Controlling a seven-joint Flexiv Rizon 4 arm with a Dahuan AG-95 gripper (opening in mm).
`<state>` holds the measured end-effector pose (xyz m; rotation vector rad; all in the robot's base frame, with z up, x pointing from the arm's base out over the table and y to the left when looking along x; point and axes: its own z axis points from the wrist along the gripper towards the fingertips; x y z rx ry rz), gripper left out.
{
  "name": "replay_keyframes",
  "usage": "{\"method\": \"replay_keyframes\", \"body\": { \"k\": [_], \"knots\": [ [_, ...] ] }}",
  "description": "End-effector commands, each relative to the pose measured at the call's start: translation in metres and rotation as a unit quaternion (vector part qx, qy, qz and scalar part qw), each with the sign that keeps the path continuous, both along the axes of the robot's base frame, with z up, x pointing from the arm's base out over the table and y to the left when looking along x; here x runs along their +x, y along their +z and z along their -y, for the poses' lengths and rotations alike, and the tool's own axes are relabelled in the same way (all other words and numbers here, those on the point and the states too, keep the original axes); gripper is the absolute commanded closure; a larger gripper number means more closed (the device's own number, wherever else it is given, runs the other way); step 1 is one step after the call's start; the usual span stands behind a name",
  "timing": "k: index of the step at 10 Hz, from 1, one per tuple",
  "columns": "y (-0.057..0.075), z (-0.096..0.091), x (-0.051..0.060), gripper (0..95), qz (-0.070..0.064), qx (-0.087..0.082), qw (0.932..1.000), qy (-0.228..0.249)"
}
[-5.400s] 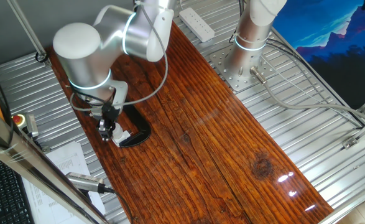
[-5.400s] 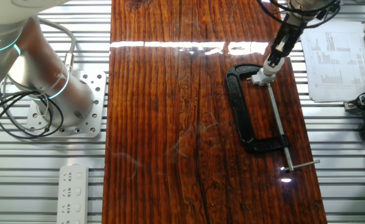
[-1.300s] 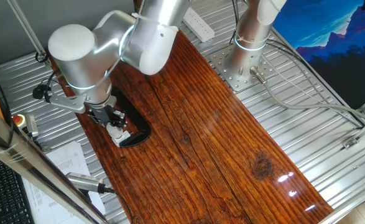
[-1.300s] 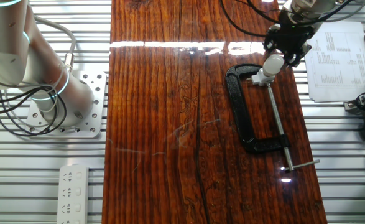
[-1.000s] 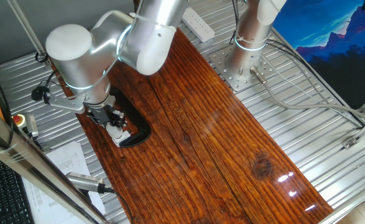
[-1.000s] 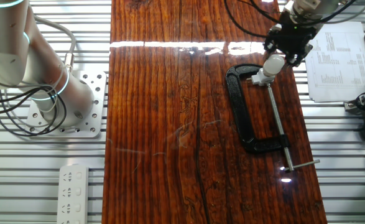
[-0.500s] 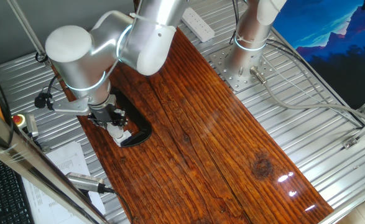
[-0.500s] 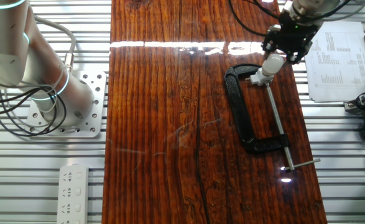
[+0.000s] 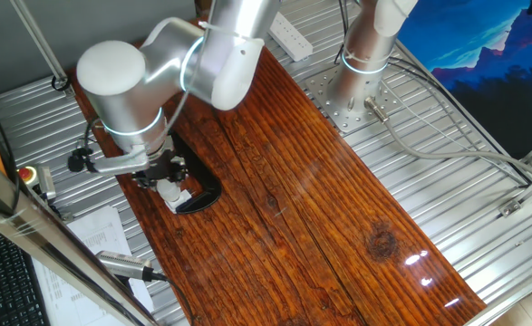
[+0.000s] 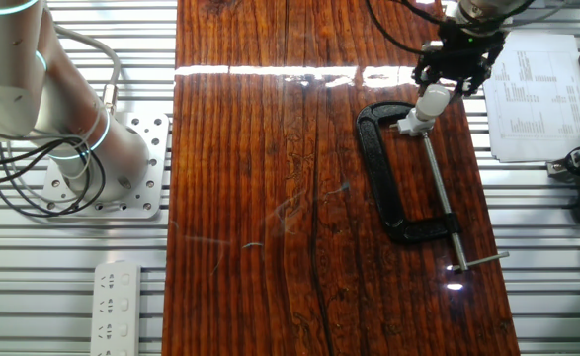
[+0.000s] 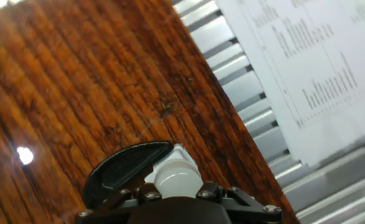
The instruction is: Take out the light bulb by rotating it
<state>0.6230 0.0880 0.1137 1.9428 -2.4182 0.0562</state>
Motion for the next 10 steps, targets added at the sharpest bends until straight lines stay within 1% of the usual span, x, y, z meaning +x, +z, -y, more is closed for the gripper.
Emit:
{"method": "replay_keyframes", "body": {
  "k": [1,3,4,6,7,8,9,10],
  "knots": [
    [0.0004,-0.0008,-0.0004,95.0,0.002,0.002,0.9890,0.148],
    [0.0004,-0.0009,-0.0004,95.0,-0.001,0.004,0.9801,0.198],
    [0.0004,-0.0009,-0.0004,95.0,-0.001,0.005,0.9723,0.234],
    [0.0004,-0.0009,-0.0004,95.0,0.000,0.007,0.9591,0.283],
    [0.0004,-0.0009,-0.0004,95.0,0.001,0.008,0.9505,0.310],
    [0.0004,-0.0009,-0.0004,95.0,0.001,0.009,0.9395,0.342],
    [0.0004,-0.0010,-0.0004,95.0,0.000,0.010,0.9255,0.379],
    [0.0003,-0.0011,-0.0005,95.0,-0.001,0.009,0.9131,0.408]
  ]
}}
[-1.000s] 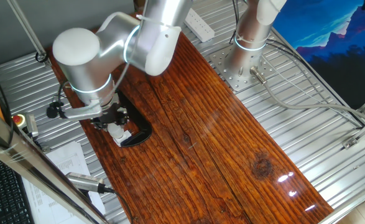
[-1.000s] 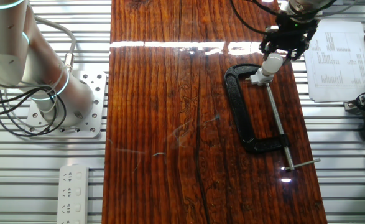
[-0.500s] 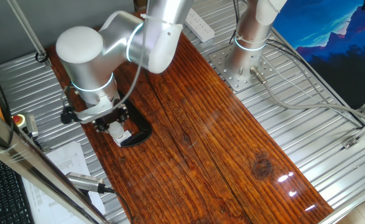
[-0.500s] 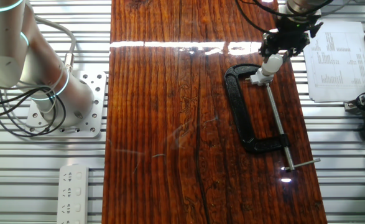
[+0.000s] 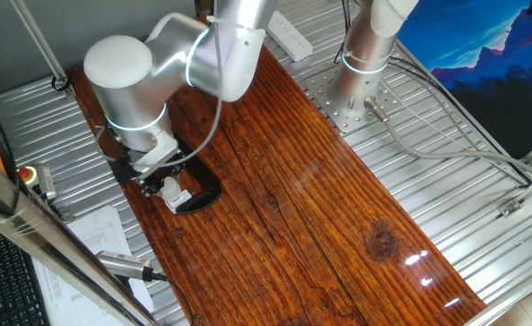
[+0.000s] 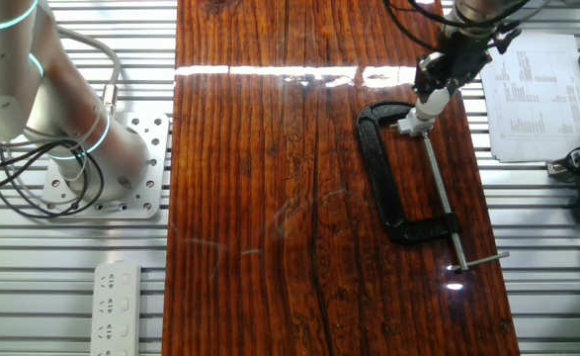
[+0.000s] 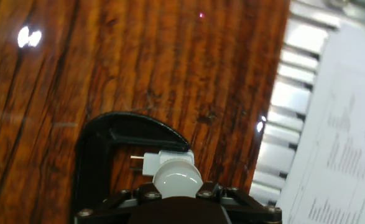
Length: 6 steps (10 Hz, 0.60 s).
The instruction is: Take out the light bulb by rotating it
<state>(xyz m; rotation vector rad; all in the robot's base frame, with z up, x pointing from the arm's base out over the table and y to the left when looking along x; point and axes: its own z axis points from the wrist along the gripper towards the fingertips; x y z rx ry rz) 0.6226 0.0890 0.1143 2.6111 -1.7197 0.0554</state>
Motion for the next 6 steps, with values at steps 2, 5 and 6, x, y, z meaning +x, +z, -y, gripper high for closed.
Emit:
{"method": "replay_keyframes", "body": {
  "k": [2,5,6],
  "knots": [
    [-0.0002,-0.0002,0.0000,95.0,-0.002,0.011,0.9862,0.165],
    [0.0009,-0.0011,0.0016,95.0,-0.005,0.021,0.9800,0.198],
    [0.0012,-0.0014,0.0020,76.0,-0.005,0.019,0.9785,0.205]
  ]
}}
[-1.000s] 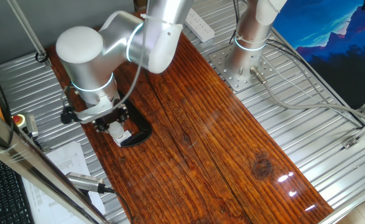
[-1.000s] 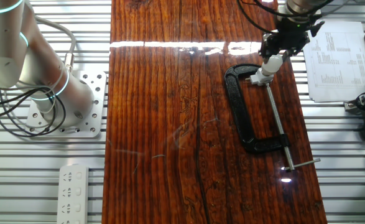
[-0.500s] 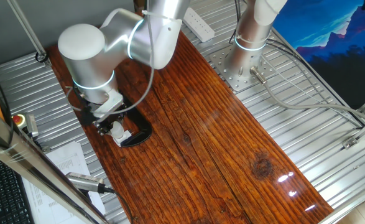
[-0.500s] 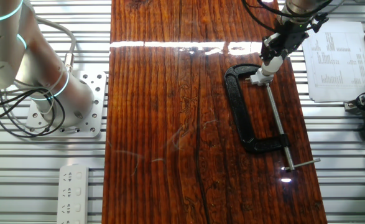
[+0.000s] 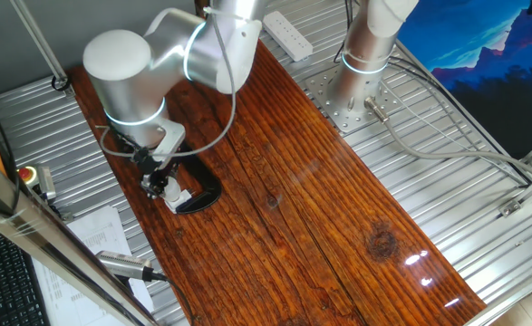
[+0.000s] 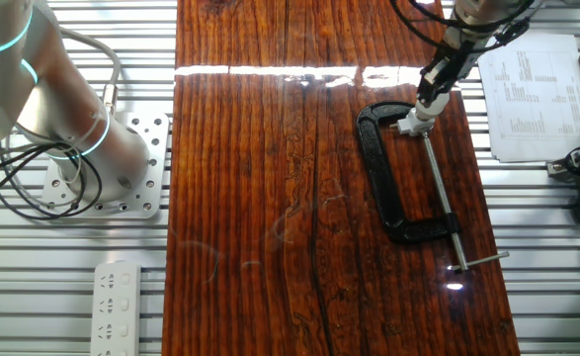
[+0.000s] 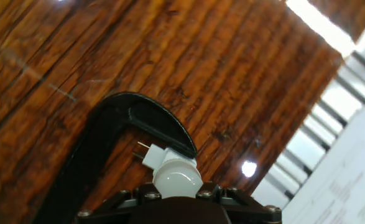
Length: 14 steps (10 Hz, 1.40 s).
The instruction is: Take out the light bulb by rotating it
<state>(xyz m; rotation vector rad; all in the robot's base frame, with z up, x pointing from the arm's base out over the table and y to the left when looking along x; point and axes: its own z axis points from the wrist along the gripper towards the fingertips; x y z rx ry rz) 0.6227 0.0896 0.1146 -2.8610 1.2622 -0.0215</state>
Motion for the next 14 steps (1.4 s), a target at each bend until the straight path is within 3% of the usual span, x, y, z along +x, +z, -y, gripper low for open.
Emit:
{"method": "replay_keyframes", "body": {
  "k": [1,3,6,11,12,13,14],
  "knots": [
    [0.001,-0.001,0.002,76.0,-0.001,0.003,0.9992,0.039],
    [0.001,-0.001,0.002,76.0,-0.002,-0.001,0.9999,0.015],
    [0.002,-0.002,0.003,19.0,-0.005,0.000,1.0000,-0.007],
    [0.011,-0.007,0.010,19.0,-0.004,-0.004,0.9986,-0.052],
    [0.012,-0.007,0.010,19.0,0.002,-0.023,0.9918,-0.126],
    [0.013,-0.007,0.009,19.0,0.009,-0.029,0.9821,-0.186],
    [0.013,-0.007,0.009,19.0,0.016,-0.025,0.9547,-0.296]
  ]
}}
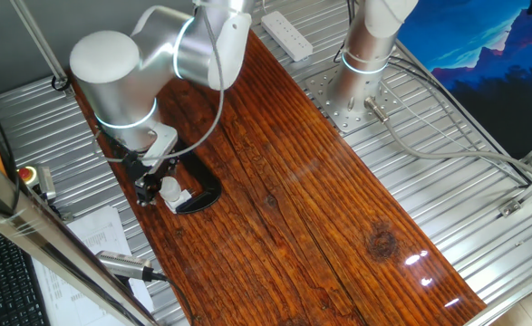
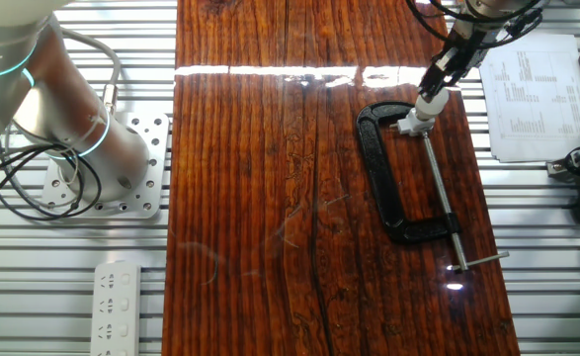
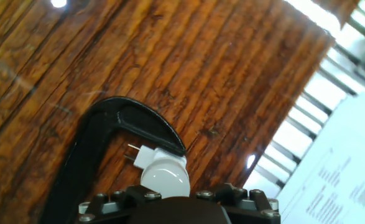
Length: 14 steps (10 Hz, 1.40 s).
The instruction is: Take out the light bulb by rotating it
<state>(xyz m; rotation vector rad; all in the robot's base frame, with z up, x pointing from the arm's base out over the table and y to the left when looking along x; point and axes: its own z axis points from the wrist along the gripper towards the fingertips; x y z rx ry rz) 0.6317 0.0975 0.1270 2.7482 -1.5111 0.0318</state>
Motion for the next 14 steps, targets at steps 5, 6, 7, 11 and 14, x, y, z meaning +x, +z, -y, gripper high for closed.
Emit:
{"method": "replay_keyframes", "body": {
  "k": [5,6,7,11,14],
  "knots": [
    [0.0006,0.0009,0.0005,38.0,0.030,-0.023,0.8621,-0.505],
    [0.0006,0.0010,0.0005,38.0,0.026,-0.017,0.8404,-0.541],
    [0.0006,0.0010,0.0005,38.0,0.024,-0.016,0.8266,-0.562],
    [0.0000,0.0017,-0.0005,38.0,0.014,-0.024,0.7746,-0.632],
    [-0.0034,0.0044,-0.0038,38.0,0.013,-0.021,0.6919,-0.722]
  ]
}}
